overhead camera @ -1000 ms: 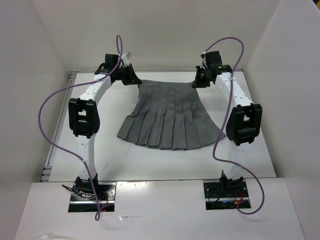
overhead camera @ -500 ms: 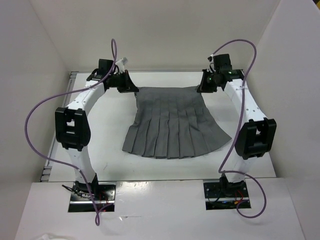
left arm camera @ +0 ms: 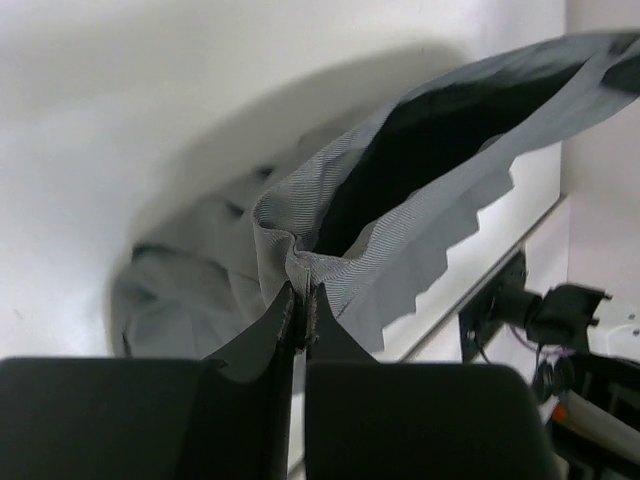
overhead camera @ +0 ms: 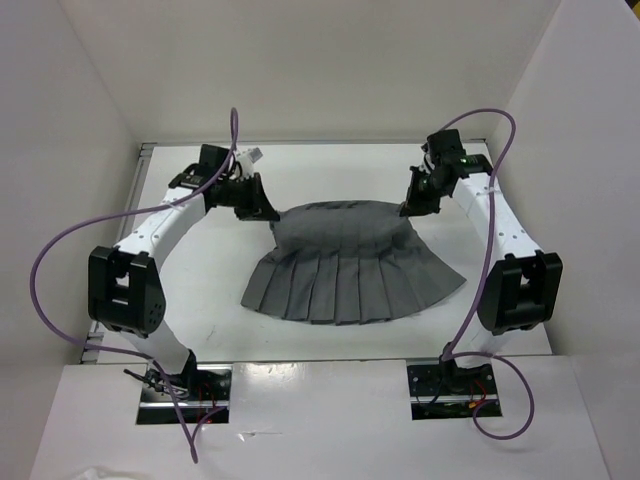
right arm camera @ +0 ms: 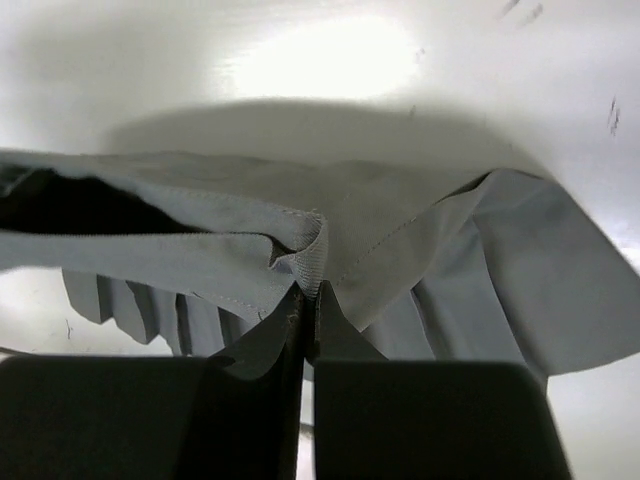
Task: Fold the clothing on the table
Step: Fold the skirt
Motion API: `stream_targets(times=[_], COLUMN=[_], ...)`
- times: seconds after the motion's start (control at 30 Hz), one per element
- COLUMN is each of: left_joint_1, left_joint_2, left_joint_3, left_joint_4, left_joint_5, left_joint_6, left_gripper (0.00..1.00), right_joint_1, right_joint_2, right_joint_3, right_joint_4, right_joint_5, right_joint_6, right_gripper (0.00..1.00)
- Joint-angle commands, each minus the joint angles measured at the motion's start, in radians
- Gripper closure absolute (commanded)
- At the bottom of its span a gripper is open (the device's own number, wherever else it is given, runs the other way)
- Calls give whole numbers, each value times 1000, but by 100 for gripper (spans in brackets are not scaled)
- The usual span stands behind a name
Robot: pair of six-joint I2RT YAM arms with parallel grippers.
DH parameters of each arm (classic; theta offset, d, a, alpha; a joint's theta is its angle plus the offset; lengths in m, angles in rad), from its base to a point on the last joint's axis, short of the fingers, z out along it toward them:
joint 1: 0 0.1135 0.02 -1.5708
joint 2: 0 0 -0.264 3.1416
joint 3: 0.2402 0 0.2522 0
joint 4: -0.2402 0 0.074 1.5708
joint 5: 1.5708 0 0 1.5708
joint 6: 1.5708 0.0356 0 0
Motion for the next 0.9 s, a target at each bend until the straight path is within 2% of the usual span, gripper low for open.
stream_targets(times=[0.0, 0.13, 0.27, 0.37, 0.43, 0.47, 0.53, 0.57, 0.6, 0.67, 0.7, 0.73, 0.8, 0.87], left_joint_1=[-26, -72, -96, -125, -150, -150, -177, -178, -190, -190, -190, -190, -190, -190], left_joint_2=[-83, -113, -123, -123, -114, -114, -103, -103, -120, -180, -194, -203, -188, -149], left_joint_3=[-54, -97, -134, -162, -162, -172, -172, -172, -159, -113, -81, -9, 53, 72], left_joint_4=[-75, -145, -205, -236, -283, -302, -370, -398, -424, -483, -500, -521, -521, -468], left_joint_5=[-41, -105, -139, -190, -199, -210, -254, -321, -355, -417, -470, -489, -501, -481], left_joint_6=[9, 0, -11, -31, -31, -31, -51, -64, -75, -107, -107, -107, -107, -107], left_gripper=[100, 100, 100, 100, 100, 99, 87, 64, 56, 48, 30, 25, 25, 30], right_joint_1=[-6, -6, 65, 99, 141, 158, 185, 185, 185, 185, 185, 185, 185, 195], right_joint_2=[-65, -74, -74, -119, -146, -178, -225, -272, -292, -318, -318, -300, -228, -176], right_joint_3=[-8, -43, -89, -153, -222, -276, -324, -338, -329, -287, -232, -206, -146, -137], right_joint_4=[-80, -144, -283, -319, -357, -370, -370, -370, -379, -379, -379, -379, -370, -335], right_joint_5=[64, 83, 162, 155, 143, 133, 109, 74, 74, 74, 104, 124, 190, 222], right_joint_6=[60, 112, 193, 232, 269, 282, 309, 318, 342, 374, 387, 396, 396, 366], right_gripper=[100, 100, 100, 100, 79, 75, 60, 53, 49, 42, 42, 42, 42, 54])
